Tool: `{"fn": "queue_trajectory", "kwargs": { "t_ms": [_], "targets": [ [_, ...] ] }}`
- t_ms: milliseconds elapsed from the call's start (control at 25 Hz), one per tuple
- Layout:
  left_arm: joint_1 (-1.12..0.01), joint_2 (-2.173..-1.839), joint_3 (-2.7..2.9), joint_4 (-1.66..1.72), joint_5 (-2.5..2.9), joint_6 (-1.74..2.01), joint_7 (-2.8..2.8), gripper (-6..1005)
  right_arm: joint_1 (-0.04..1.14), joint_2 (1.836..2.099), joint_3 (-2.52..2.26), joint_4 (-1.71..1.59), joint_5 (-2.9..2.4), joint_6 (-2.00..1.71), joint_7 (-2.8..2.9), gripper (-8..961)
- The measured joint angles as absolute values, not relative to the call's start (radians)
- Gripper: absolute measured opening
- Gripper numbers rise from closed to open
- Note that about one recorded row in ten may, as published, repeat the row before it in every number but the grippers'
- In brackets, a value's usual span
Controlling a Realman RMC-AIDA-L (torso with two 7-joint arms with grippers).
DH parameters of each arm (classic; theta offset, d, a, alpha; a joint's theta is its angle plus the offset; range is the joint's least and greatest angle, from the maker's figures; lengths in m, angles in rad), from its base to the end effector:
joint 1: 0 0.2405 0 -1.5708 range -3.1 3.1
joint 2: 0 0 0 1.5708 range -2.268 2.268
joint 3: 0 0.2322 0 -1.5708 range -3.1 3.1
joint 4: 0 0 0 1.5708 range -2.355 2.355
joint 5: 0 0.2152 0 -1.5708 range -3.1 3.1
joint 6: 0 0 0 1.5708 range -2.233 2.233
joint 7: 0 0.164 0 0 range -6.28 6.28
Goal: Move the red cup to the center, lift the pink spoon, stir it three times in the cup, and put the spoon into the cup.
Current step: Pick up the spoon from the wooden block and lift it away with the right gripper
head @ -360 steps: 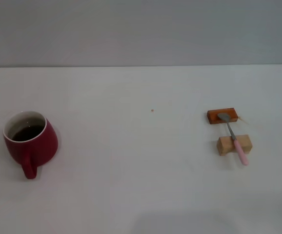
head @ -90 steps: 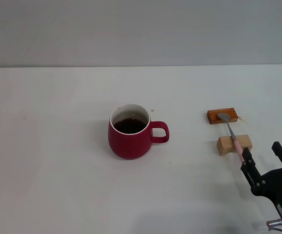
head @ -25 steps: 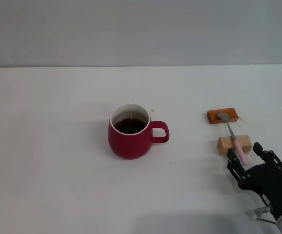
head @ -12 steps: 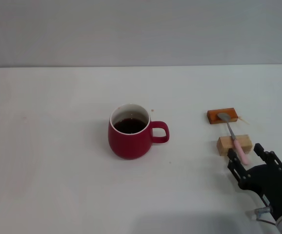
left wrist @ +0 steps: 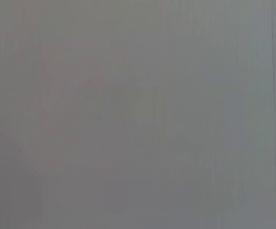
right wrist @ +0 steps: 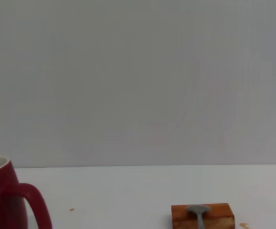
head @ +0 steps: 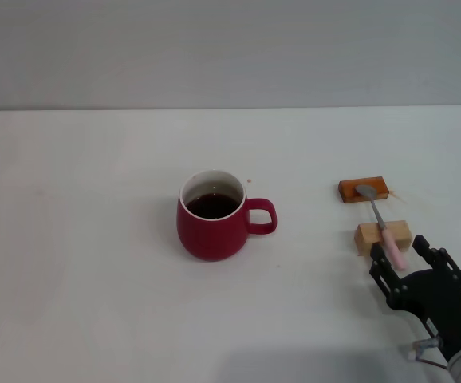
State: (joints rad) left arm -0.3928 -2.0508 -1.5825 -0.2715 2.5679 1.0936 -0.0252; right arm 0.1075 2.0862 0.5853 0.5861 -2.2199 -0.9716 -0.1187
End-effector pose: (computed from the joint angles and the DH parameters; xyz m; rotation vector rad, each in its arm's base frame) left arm -0.3529 0.3571 0.0913 -1.1385 -0.5493 -0.6167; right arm 0.2915 0.2544 -0.0990 -1.7861 0.7274 0.6019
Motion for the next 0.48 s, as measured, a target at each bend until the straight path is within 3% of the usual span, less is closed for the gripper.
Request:
{"fn": "queue_trajectory", "kwargs": {
  "t_ms": [480],
  "targets": [
    [-0.385, -2.051, -1.582, -0.271, 2.568, 1.125, -0.024, 848, 0.106, 2.084, 0.563, 0.587, -2.213, -0.975, -0.119, 539]
  ]
}}
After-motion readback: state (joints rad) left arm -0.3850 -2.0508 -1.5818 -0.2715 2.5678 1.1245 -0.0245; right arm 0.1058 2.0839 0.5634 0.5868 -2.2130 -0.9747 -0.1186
